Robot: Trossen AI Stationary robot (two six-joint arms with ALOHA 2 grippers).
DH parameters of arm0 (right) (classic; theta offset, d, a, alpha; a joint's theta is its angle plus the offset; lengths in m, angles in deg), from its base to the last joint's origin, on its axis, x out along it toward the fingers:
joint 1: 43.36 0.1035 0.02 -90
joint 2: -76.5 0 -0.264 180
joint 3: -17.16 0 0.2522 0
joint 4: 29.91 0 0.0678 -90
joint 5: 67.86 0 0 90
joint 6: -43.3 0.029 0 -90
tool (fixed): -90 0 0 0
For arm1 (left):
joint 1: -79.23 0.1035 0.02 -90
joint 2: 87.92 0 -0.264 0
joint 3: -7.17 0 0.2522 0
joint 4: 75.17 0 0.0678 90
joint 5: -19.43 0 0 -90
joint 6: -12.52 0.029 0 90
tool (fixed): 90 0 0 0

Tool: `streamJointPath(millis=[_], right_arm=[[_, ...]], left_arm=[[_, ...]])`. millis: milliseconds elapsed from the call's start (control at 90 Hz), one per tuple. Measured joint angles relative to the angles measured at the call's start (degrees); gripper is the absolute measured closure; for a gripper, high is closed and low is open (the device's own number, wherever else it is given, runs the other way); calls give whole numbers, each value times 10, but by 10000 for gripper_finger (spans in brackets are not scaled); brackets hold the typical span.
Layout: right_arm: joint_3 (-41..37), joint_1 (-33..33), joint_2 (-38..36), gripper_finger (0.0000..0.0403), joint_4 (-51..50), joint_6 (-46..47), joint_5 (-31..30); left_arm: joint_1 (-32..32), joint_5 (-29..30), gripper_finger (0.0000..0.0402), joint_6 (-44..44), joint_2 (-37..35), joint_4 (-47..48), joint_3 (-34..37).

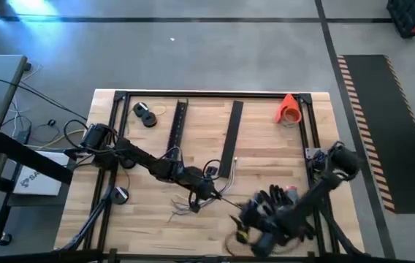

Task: Ziptie cables
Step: Wrap the cable wires using zip tie

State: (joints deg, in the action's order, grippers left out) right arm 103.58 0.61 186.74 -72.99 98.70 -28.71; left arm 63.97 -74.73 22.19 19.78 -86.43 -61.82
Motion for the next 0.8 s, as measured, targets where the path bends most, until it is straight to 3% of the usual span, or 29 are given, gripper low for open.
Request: streamJointPath(millis=[233,633,800], right_arm=[[0,-45,2,221,7,-54,14],[0,-61,8,389,16,-60,45],[0,-61,8,400,15,-32,52]], left_arm=[[-1,0,401,0,0,2,0],[-2,6,401,-1,0,4,0],[-3,34,367,5,-1,11,0]])
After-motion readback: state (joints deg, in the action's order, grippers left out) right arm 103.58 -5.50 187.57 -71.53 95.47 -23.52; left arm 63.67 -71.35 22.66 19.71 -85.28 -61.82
